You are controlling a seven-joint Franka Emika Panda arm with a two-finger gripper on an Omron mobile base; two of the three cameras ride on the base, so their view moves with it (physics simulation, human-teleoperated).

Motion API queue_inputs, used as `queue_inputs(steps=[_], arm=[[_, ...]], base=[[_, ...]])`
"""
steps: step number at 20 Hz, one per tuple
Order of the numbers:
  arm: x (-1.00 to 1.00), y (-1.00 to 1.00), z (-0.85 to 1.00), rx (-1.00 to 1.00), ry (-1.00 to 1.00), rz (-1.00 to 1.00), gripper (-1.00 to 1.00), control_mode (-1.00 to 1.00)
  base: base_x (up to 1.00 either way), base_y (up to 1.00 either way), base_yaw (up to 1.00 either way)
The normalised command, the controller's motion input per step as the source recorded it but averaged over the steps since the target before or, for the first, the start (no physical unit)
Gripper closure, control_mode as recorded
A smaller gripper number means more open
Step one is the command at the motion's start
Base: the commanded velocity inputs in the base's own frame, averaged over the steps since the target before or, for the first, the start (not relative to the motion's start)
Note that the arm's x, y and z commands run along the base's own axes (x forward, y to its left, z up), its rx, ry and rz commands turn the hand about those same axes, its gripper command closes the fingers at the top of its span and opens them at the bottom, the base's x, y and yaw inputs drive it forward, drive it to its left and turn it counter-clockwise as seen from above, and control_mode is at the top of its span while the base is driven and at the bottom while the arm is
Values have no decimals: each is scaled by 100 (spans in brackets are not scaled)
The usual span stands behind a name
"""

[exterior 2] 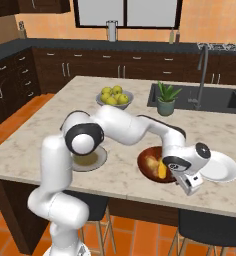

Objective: Pick the chicken drumstick and corn from their plates and place them in the bowl. Then put the bowl in the fridge.

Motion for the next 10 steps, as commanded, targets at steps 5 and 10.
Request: queue_inputs(steps=[5,10], arm=[[6,33,12,0,-9,-11,100,-100],[-34,53,71,0,-19,-17,100,-100]], base=[[0,0,0],[0,0,0]])
